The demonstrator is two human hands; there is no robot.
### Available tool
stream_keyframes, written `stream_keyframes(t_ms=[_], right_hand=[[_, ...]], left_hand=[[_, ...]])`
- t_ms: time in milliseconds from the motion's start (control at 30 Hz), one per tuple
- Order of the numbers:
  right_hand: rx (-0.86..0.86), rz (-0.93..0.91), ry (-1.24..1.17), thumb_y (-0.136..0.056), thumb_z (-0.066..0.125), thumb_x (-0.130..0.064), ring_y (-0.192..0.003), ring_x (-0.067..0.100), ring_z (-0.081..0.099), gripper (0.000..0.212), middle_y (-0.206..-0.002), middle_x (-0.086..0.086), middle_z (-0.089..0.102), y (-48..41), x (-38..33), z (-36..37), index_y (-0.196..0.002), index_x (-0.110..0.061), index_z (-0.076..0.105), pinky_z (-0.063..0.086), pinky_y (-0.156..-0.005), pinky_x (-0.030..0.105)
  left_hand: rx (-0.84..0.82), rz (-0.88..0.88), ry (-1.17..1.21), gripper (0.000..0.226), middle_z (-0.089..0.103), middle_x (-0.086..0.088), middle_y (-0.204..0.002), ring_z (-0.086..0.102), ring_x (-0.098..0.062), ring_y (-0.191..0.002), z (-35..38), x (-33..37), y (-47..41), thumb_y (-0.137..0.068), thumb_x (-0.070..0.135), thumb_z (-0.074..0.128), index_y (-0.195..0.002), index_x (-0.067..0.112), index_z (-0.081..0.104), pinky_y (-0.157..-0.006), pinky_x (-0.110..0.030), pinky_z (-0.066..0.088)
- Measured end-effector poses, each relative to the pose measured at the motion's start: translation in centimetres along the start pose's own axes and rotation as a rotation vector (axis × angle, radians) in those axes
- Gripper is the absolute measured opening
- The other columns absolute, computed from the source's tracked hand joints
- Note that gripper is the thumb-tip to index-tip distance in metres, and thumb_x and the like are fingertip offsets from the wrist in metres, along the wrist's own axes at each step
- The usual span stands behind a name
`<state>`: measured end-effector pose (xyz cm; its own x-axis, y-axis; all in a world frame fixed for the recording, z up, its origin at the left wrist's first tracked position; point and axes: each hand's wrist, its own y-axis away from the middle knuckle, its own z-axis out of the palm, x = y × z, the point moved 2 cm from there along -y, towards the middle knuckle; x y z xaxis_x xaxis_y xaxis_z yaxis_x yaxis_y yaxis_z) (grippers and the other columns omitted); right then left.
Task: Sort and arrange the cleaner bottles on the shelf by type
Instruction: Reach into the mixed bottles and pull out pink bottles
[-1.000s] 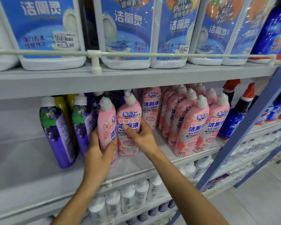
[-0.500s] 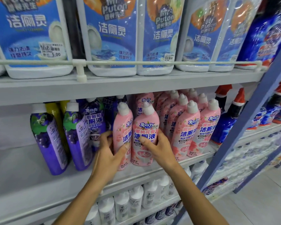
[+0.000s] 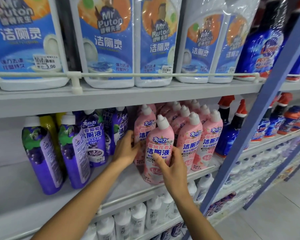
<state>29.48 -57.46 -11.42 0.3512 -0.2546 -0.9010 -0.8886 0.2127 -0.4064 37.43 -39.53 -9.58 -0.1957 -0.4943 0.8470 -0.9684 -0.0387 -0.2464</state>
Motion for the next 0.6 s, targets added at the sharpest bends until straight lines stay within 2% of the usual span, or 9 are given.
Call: stream_keyframes(t_ms=[133, 233, 333, 467, 600], right_hand=[[0.078, -0.095, 0.094, -0.086, 0.076, -0.05, -0.071, -0.001, 0.058, 0.034, -0.078, -0.027, 0.061, 0.5, -0.8, 0.1, -0.112, -0.03, 0.068, 0.04, -0.063, 0.01], [0.082, -0.1, 0.09, -0.087, 0.076, -0.05, -0.078, 0.002, 0.063, 0.028, -0.087, -0.023, 0.067, 0.4, -0.9, 0.2, -0.111, -0.038, 0.066, 0.044, -0.067, 0.013], [0.08, -0.095, 0.108, -0.088, 0.076, -0.05, -0.087, 0.005, 0.067, 0.03, -0.098, -0.016, 0.071, 0.2, -0.6, 0.1, -0.114, -0.039, 0.066, 0.049, -0.074, 0.02], [0.063, -0.08, 0.123, -0.092, 0.075, -0.042, -0.098, 0.004, 0.069, 0.035, -0.109, -0.013, 0.072, 0.1, -0.4, -0.1, -0.125, -0.036, 0.064, 0.054, -0.082, 0.024], [0.121, -0.07, 0.18, -0.093, 0.071, -0.049, -0.102, 0.003, 0.067, 0.043, -0.113, -0.017, 0.069, 1.1, 0.2, 0.4, -0.131, -0.033, 0.058, 0.057, -0.085, 0.032]], left_hand=[[0.05, -0.02, -0.101, 0.027, 0.074, -0.007, -0.112, 0.07, -0.03, -0.104, 0.6, 0.1, -1.6, -0.094, 0.035, 0.069, -0.112, 0.016, 0.063, -0.089, -0.049, 0.058], [0.061, -0.039, -0.08, 0.023, 0.077, -0.008, -0.107, 0.072, -0.03, -0.099, 0.9, -0.1, -2.3, -0.092, 0.036, 0.071, -0.106, 0.018, 0.066, -0.088, -0.048, 0.059], [0.047, -0.031, -0.015, 0.03, 0.078, -0.007, -0.1, 0.074, -0.029, -0.095, 1.2, -0.8, -3.1, -0.084, 0.047, 0.069, -0.102, 0.023, 0.065, -0.086, -0.048, 0.06], [0.019, 0.007, 0.009, 0.019, 0.078, -0.009, -0.101, 0.073, -0.033, -0.097, 1.4, -0.5, -3.4, -0.092, 0.032, 0.071, -0.106, 0.018, 0.069, -0.088, -0.05, 0.059], [0.017, 0.008, 0.026, 0.017, 0.078, -0.009, -0.093, 0.072, -0.028, -0.089, 1.5, 0.1, -3.2, -0.094, 0.03, 0.069, -0.102, 0.015, 0.071, -0.083, -0.043, 0.058]])
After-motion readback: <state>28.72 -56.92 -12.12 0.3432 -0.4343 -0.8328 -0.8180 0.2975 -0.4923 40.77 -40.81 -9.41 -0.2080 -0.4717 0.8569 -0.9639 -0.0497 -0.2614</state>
